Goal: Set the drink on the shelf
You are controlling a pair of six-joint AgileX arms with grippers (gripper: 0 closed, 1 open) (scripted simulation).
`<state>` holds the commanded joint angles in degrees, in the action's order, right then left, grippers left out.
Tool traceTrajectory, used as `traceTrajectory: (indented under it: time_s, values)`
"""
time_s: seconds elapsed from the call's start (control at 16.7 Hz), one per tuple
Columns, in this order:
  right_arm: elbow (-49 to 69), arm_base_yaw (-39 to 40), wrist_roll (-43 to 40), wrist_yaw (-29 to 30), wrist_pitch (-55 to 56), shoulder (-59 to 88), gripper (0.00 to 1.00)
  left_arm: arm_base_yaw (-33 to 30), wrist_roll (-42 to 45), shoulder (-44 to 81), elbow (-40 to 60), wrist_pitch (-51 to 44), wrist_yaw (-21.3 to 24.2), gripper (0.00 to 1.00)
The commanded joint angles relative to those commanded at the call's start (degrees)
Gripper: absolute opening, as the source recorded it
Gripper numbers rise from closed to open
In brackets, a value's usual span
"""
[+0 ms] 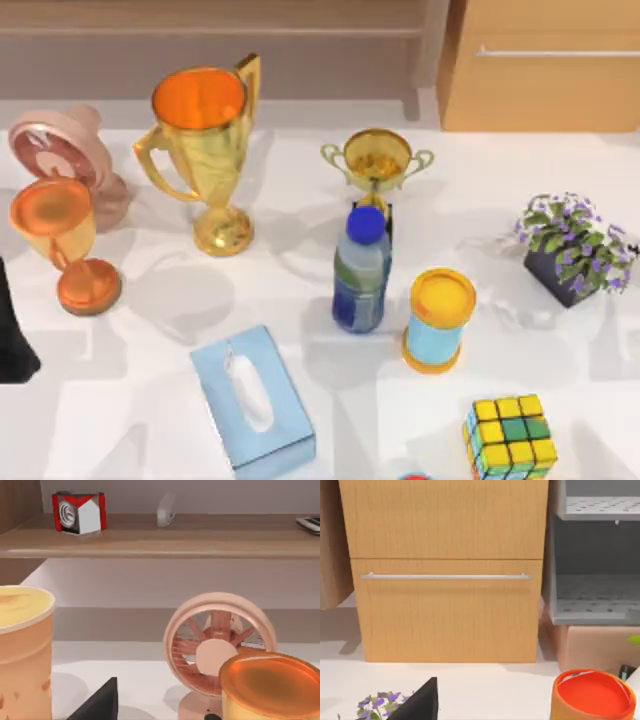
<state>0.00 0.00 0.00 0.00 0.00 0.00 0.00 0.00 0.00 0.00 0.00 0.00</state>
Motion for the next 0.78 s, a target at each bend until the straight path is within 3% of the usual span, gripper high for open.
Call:
traceTrajectory:
  time_s: [0.36, 0.78]
  values:
    - [0.00, 0.00, 0.00, 0.00, 0.00, 0.00, 1.00, 2.78, 0.30, 5.95, 0.60, 4.41, 2.81, 1.00]
    - [0.00, 0.00, 0.00, 0.00, 0.00, 0.00, 1.00, 14.60, 1.91, 38.02, 7.20, 27.74, 15.60, 1.00]
